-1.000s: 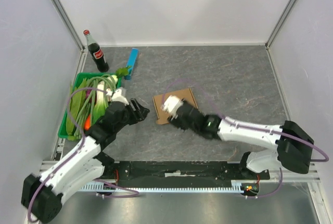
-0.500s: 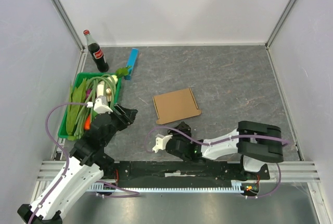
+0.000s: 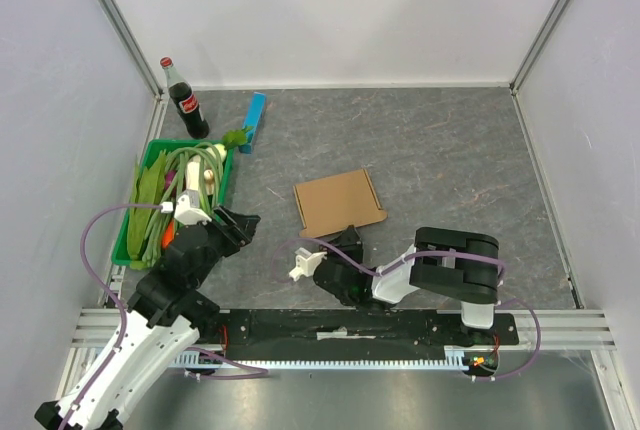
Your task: Fold the paper box
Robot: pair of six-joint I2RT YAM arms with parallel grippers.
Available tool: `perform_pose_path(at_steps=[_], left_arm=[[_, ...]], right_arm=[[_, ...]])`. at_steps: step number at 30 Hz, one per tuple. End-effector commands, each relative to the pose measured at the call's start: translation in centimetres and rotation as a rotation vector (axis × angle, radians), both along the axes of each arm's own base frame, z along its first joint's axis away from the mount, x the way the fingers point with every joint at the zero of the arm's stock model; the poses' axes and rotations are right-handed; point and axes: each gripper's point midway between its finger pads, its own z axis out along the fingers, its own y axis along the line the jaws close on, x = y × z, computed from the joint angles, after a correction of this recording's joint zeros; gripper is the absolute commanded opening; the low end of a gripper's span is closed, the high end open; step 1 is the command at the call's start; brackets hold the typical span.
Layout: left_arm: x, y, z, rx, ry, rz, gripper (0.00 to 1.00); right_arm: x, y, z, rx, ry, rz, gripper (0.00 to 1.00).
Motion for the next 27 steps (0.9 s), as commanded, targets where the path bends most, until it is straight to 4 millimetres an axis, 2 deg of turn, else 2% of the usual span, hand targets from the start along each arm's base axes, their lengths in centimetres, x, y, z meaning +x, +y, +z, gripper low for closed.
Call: perform_pose_path(at_steps=[1,10,16,18,19,20,21,22,24,27], left_arm=[[0.2,0.5,0.7,0.002,-0.015,0.025,0.68],[0.8,-0.9,-0.4,-0.004,0.02,-0.02,0.71],[1.2,-2.1,-1.3,-0.012,0.051,-0.059,0.71],[1.2,-2.2,-1.5,-0.011,0.057,-0.063,0.71],[1.3,-2.3,-1.6,-0.011,0.061,-0.062,0.71],[1.3,-2.3,-1.5,-0.012,0.058,-0.062,0.72],[1.3,-2.2,-1.4,-0.01,0.057,-0.06,0.72],[1.3,-2.1,-1.4,-0.004,0.053,-0.058,0.72],[1.3,-1.7,-1.0,0.004,0.043,-0.043,0.72],[1.2,-1.3,-0.5,0.004,0.027,-0.032,0.72]], right_arm=[[1.1,1.2,2.7,0.115,-0.086,-0.034,0.27],[2.2,0.8,4.0,0.208,-0.049,-0.035,0.01],[2.4,0.9,4.2,0.27,0.022,-0.002,0.0],[2.4,1.4,3.9,0.283,0.084,0.042,0.0],[2.3,1.9,3.1,0.303,0.148,0.06,0.0],[2.1,1.7,2.3,0.277,0.2,0.064,0.02],[2.2,1.7,2.3,0.31,0.204,0.064,0.24],[2.0,1.8,2.3,0.343,0.219,0.077,0.41],[1.6,2.1,2.5,0.394,0.257,0.119,0.62],[1.5,2.2,2.2,0.397,0.272,0.142,0.63]])
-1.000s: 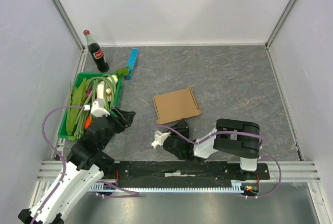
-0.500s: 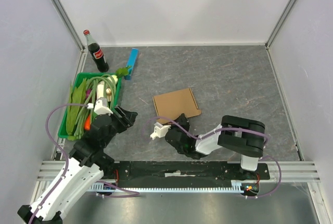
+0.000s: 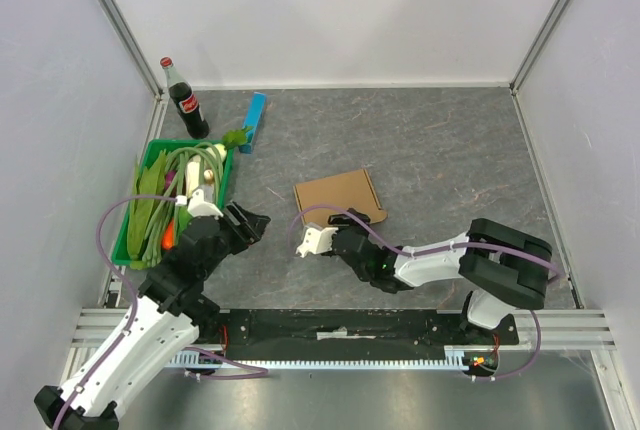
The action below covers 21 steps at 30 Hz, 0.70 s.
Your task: Fold the paper box
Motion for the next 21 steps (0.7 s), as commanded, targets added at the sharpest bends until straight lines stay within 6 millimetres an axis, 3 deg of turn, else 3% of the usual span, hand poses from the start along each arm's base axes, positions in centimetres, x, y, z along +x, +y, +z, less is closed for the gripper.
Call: perform_pose_path(at_steps=[1,4,12,21], left_arm=[[0.4,0.5,1.9,-0.022,-0.063,0.03,0.73],[0.2,0.6,2.2,-0.043,-0.074,0.037,0.73],[-0.2,1.2,2.2,-0.034,-0.082,0.049,0.74],[-0.1,0.7,2.4,-0.05,-0.084,0.035,0.74]], right_arm=[[-1.0,1.6,-0.4,0.077,0.085,0.09,0.62],[-0.5,1.4,-0.9,0.05,0.067,0.069,0.6],[-2.0,1.2,0.3,0.096,0.118,0.089,0.59],[-0.8,1.0,-0.9,0.009,0.026,0.02,0.55]])
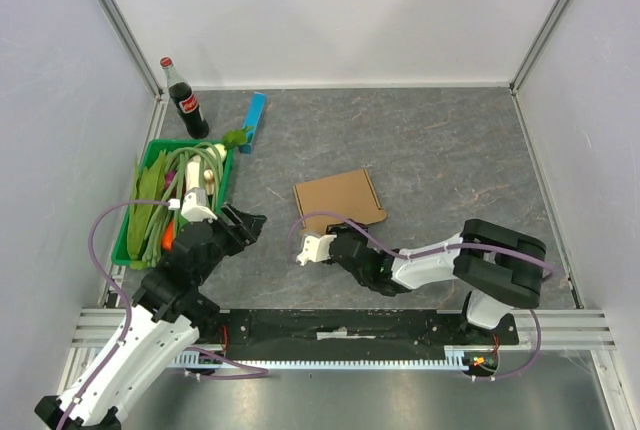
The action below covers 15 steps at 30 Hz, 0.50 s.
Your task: Fold the paper box
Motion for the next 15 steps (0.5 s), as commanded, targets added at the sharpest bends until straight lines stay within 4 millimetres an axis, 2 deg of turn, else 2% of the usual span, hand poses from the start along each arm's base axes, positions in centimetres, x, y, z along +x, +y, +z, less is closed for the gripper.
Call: perform_pose_path(at_steps=[1,7,10,15], left_arm=[[0.3,0.2,1.1,-0.02,-0.023,0.019,0.74],[0.0,0.6,1.3,-0.026,-0.038,0.033,0.74],[-0.1,0.8,1.8,-0.029,-0.046,0.035,0.75],[-0.4,1.1,2.2,-0.019,-0.05,0.041,0.75]], right_arm=[[0.8,0.7,0.6,0.018,-0.069,-0.038,0.55],[2.0,0.2,1.5,0.032,-0.17,-0.116,0.5],[2.3,-0.1,1.4,0.007,-0.226,-0.144,0.44],[2.3,0.7,1.7,0.017,-0.246,-0.125,0.34]])
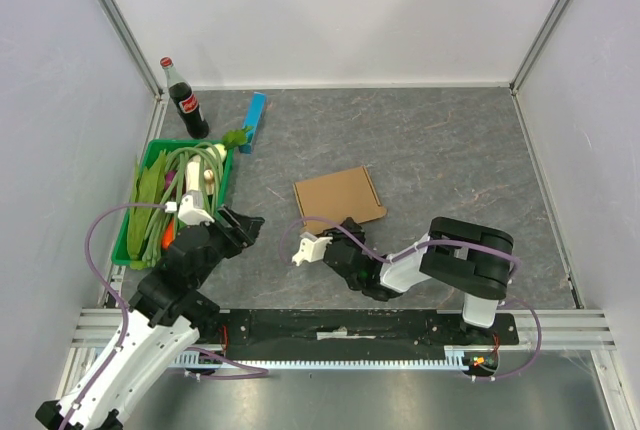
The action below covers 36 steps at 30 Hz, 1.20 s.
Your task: Fold the paper box
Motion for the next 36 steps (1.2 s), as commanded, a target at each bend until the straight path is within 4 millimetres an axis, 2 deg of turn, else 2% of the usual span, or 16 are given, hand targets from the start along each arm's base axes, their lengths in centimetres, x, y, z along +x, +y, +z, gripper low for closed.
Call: perform_pose_path(at_steps=[1,4,5,10,17,20,22,23,25,26,27,29,30,32,33,36], left_arm=[[0.1,0.8,2.1,-0.016,-0.042,0.041,0.75],[0.1,0.8,2.1,-0.017,-0.043,0.043,0.76],[0.1,0.9,2.1,-0.016,-0.044,0.044,0.76],[0.5,0.1,1.2,-0.029,-0.013,0.03,0.81],[1.9,-2.8,-0.4,-0.074,0.08,-0.033,0.87],[3.0,-3.7,0.5,-0.093,0.072,-0.048,0.88],[3.9,-4.4,0.4,-0.11,0.092,-0.063,0.9],[5.0,-4.6,1.1,-0.151,0.071,-0.052,0.91],[5.7,-5.4,-0.4,-0.187,0.139,-0.074,0.93],[6.4,-5.1,-0.8,-0.219,0.161,-0.054,0.94],[6.8,-6.2,-1.2,-0.261,0.174,-0.11,0.96],[7.8,-6.4,-1.5,-0.323,0.179,-0.115,0.98],[8.3,-6.9,-0.9,-0.353,0.134,-0.15,0.99],[9.0,-7.5,-1.7,-0.37,0.13,-0.17,0.99],[9.4,-7.8,-1.2,-0.385,0.089,-0.186,0.99],[10.1,-8.0,-2.3,-0.39,0.089,-0.185,0.99]], right_arm=[[0.8,1.1,2.5,0.095,-0.087,-0.03,0.32],[0.9,1.2,3.2,0.111,-0.096,-0.032,0.2],[0.9,1.2,3.4,0.113,-0.102,-0.036,0.13],[1.1,1.3,4.8,0.12,-0.114,-0.029,0.0],[0.9,1.4,5.8,0.142,-0.105,-0.008,0.0],[0.7,1.5,6.1,0.15,-0.081,0.016,0.0],[0.8,1.2,6.3,0.163,-0.074,0.023,0.0],[0.8,1.3,6.3,0.178,-0.065,0.022,0.0],[0.9,1.1,6.2,0.177,-0.053,0.024,0.0],[0.9,1.1,6.2,0.179,-0.051,0.026,0.0],[0.9,1.1,6.4,0.185,-0.051,0.027,0.0],[1.0,1.1,6.3,0.187,-0.047,0.027,0.0],[0.9,1.1,6.3,0.19,-0.047,0.028,0.0],[1.0,1.1,6.2,0.189,-0.044,0.029,0.0],[1.0,1.2,6.1,0.188,-0.04,0.029,0.0],[1.1,1.2,6.2,0.192,-0.039,0.028,0.0]])
